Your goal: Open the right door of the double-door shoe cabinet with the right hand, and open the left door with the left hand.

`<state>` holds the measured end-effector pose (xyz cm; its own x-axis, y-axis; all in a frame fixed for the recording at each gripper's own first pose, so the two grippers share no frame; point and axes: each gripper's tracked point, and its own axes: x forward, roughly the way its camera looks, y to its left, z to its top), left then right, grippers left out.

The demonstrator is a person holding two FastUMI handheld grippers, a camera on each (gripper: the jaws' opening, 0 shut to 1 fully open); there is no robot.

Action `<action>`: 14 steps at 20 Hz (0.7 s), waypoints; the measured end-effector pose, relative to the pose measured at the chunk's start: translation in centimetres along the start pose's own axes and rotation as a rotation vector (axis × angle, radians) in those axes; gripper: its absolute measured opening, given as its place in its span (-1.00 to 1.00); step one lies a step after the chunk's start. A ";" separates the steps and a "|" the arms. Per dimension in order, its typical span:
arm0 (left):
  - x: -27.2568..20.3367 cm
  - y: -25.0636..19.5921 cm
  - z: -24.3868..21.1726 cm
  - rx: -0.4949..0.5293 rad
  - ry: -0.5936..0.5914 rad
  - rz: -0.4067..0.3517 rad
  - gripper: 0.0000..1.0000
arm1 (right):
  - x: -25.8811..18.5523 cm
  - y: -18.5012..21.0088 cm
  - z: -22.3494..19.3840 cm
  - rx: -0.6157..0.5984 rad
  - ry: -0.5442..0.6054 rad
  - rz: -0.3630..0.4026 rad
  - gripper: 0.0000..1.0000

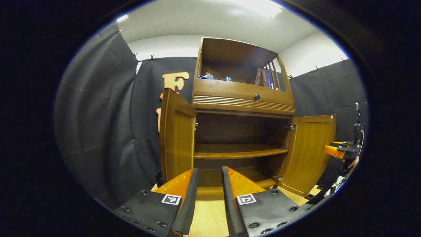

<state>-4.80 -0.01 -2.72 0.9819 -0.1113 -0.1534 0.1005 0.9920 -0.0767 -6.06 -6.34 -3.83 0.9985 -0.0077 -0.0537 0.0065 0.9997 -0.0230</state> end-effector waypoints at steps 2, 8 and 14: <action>0.5 -1.0 0.0 -0.010 0.004 -0.011 -0.02 | -0.1 -0.5 0.2 -0.004 -0.001 -0.006 0.83; 1.0 -1.4 0.1 0.014 0.001 0.004 0.75 | -0.8 -0.8 0.3 -0.018 -0.009 -0.010 0.83; 0.8 -0.5 -0.1 0.016 0.002 0.031 0.94 | -0.8 0.1 0.7 -0.023 -0.014 0.002 0.83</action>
<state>-4.05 -0.64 -2.90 0.9843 -0.0801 -0.1574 0.0721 0.9958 -0.0564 -6.81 -6.24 -3.10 0.9992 -0.0051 -0.0396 0.0033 0.9990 -0.0456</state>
